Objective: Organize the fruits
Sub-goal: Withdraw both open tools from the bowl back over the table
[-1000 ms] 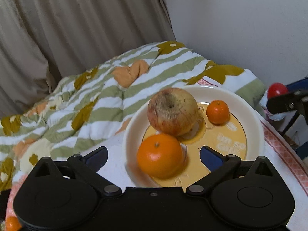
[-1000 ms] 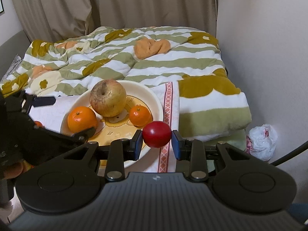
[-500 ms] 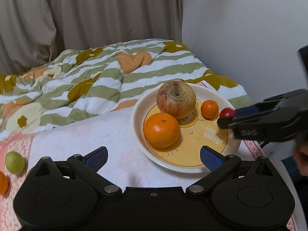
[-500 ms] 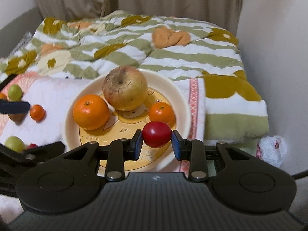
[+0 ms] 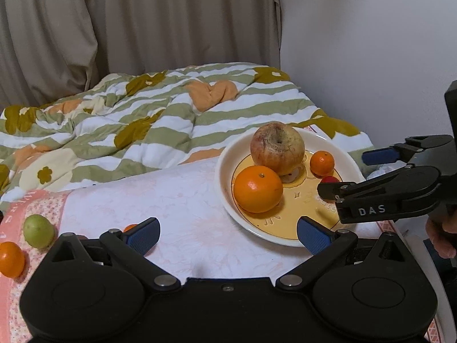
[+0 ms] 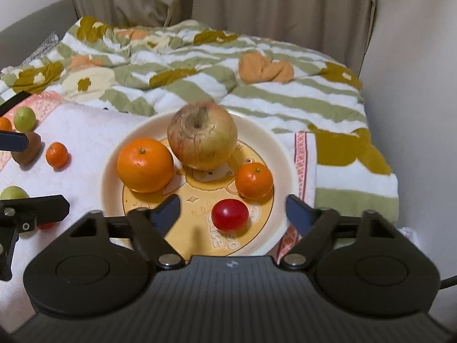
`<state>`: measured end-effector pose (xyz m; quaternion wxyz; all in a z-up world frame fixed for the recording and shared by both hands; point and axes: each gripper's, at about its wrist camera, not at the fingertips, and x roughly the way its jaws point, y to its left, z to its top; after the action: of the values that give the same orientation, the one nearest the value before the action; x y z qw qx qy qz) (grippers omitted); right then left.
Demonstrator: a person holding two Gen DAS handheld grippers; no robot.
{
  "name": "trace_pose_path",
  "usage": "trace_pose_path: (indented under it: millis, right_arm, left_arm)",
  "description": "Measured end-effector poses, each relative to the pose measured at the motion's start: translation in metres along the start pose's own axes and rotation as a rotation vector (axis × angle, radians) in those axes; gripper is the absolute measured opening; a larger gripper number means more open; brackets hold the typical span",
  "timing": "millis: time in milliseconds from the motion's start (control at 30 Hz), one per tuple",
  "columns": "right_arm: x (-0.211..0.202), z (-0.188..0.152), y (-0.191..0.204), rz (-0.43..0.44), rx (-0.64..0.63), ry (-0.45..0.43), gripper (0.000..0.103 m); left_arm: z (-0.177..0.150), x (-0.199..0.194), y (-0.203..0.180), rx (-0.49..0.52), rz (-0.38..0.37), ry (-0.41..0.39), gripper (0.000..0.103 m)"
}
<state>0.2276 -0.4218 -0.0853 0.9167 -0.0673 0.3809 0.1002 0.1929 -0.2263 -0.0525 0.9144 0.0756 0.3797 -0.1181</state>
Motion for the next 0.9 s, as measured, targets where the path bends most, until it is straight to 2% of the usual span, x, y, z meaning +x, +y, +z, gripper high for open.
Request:
trace_pose_path:
  millis: [300,567,900]
  right_arm:
    - [-0.040,-0.006,-0.002,-0.004,0.050,-0.017,0.100]
    - [-0.089,-0.012,0.012,-0.008,0.034,-0.043,0.100]
    - [-0.132,-0.013,0.038,0.058,0.060,-0.079,0.100]
  left_arm:
    - [-0.005,-0.037,-0.002,-0.033,0.020,-0.065,0.103]
    - [-0.018,-0.083,0.002,-0.078,0.052,-0.137,0.103]
    - [-0.041,-0.140,0.025,-0.120,0.167,-0.175,0.103]
